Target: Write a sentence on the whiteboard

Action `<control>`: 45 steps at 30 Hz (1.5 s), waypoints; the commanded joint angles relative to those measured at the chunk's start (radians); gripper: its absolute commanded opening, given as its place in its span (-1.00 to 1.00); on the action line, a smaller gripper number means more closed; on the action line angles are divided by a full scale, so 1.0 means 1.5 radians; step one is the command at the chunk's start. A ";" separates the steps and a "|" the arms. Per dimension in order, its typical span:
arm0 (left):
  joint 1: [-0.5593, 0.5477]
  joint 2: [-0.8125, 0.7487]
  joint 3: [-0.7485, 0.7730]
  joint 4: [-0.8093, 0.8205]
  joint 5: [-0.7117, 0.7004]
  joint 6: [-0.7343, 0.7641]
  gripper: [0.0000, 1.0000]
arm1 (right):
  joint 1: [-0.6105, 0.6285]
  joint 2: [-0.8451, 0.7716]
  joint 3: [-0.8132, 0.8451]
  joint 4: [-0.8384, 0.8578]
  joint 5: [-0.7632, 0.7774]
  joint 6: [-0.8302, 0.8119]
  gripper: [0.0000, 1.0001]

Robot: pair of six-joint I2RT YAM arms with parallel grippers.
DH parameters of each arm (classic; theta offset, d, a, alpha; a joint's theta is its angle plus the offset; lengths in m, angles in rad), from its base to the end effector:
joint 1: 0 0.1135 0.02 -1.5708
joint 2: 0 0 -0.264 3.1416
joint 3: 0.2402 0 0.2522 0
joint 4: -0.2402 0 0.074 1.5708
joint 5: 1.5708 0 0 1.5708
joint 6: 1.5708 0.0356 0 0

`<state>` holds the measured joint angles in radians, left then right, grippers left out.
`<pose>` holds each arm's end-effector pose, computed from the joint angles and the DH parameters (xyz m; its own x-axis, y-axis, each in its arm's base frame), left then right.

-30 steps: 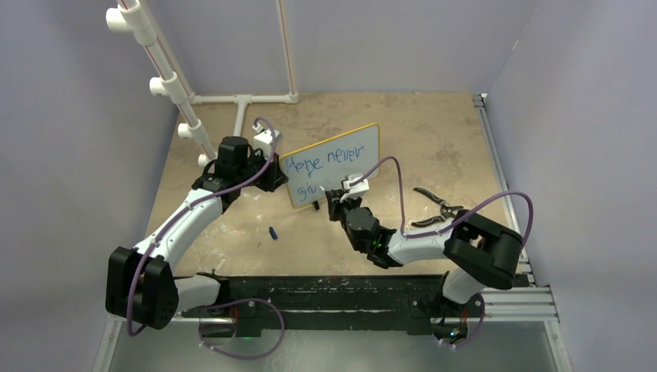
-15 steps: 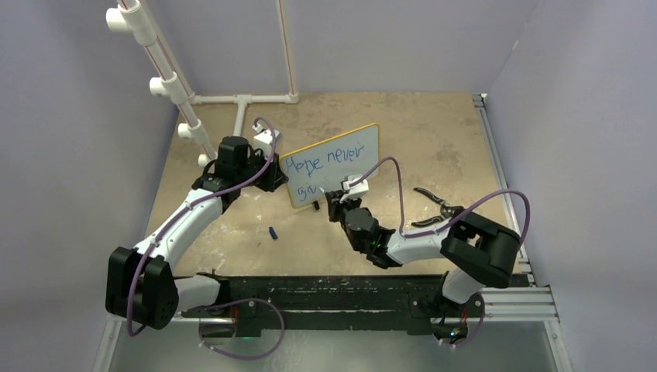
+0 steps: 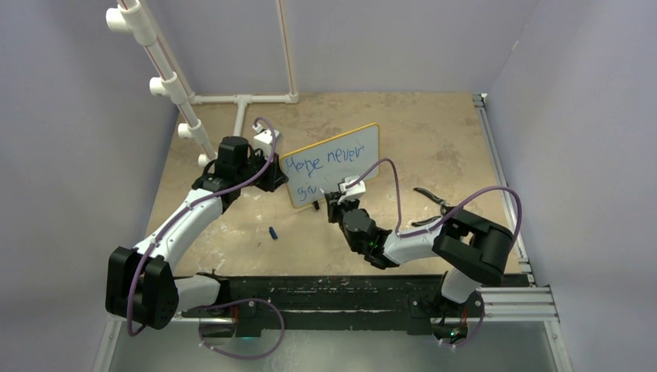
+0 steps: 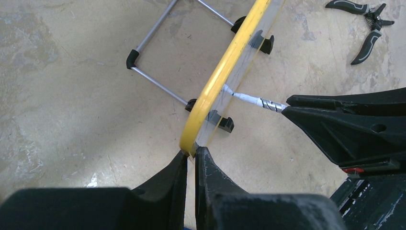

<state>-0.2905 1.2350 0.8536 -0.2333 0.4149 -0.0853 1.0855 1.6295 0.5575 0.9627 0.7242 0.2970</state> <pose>0.2544 -0.0910 0.2658 -0.5997 0.0979 -0.7942 0.5285 0.7937 -0.3012 0.1633 0.2592 0.1797 -0.1526 0.1805 -0.9717 -0.3249 0.9194 0.2218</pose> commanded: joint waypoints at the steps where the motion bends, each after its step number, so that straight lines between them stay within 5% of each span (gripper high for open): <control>1: -0.006 -0.005 0.003 0.001 0.000 0.008 -1.00 | -0.006 0.001 0.021 0.022 0.040 -0.012 -1.00; 26: -0.006 -0.006 0.004 0.002 0.004 0.008 -1.00 | -0.012 -0.023 0.030 0.059 0.001 -0.058 -1.00; 45: -0.006 -0.005 0.004 0.002 0.003 0.008 -1.00 | -0.010 0.013 0.024 -0.013 -0.028 0.011 -1.00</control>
<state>-0.2913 1.2350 0.8536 -0.2329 0.4099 -0.0853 1.0740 1.6318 0.5709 0.9695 0.6849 0.2752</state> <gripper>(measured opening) 0.075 0.122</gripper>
